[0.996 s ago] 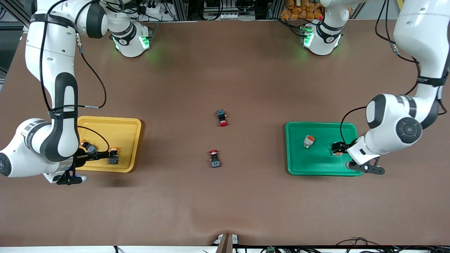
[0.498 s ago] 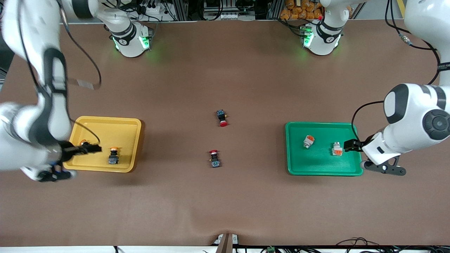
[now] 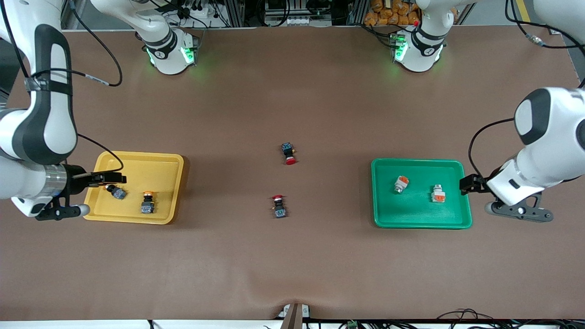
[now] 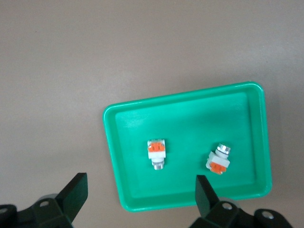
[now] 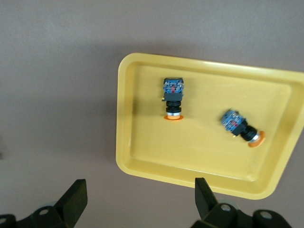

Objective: Place green and yellow buttons in trays

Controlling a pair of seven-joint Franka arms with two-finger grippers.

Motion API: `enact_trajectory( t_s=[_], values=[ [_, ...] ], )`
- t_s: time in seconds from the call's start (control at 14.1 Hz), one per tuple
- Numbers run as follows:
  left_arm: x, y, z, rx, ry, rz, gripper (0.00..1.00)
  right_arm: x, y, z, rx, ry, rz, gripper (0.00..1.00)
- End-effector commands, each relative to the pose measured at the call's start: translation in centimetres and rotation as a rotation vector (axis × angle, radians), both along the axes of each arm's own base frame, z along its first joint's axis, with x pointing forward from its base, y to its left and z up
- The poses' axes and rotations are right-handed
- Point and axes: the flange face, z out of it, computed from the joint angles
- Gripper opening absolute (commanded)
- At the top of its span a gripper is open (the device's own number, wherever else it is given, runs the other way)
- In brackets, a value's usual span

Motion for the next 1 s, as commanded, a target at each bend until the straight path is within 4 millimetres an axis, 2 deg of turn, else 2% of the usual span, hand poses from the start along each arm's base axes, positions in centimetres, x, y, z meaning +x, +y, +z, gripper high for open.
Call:
enact_trajectory(
  t_s=[0.0,0.21,0.43,0.57,0.71,0.93],
  values=[
    [-1.3,-0.1,2.1,-0.009,0.023,0.018,1.00,-0.3,0.6,1.1,0.021,-0.003,-0.051,1.00],
    [-1.6,-0.6,2.7,-0.017,0.021,0.029,1.00,-1.7,-0.8,5.6,0.032,-0.057,-0.066,1.00],
    [-3.2,-2.1,5.6,-0.009,0.025,0.015,1.00,-5.1,-0.9,11.0,-0.026,-0.123,-0.035,1.00],
    [-4.5,-1.8,7.9,-0.037,0.032,0.039,1.00,-7.7,-0.6,14.7,-0.059,-0.167,-0.008,1.00],
    [-6.0,-0.4,9.8,-0.056,0.064,0.066,1.00,-9.9,-0.5,17.9,-0.102,-0.179,-0.015,1.00],
    [-8.5,0.7,12.9,-0.050,0.083,0.086,1.00,-12.2,0.9,21.2,-0.170,-0.181,-0.044,1.00]
  ],
)
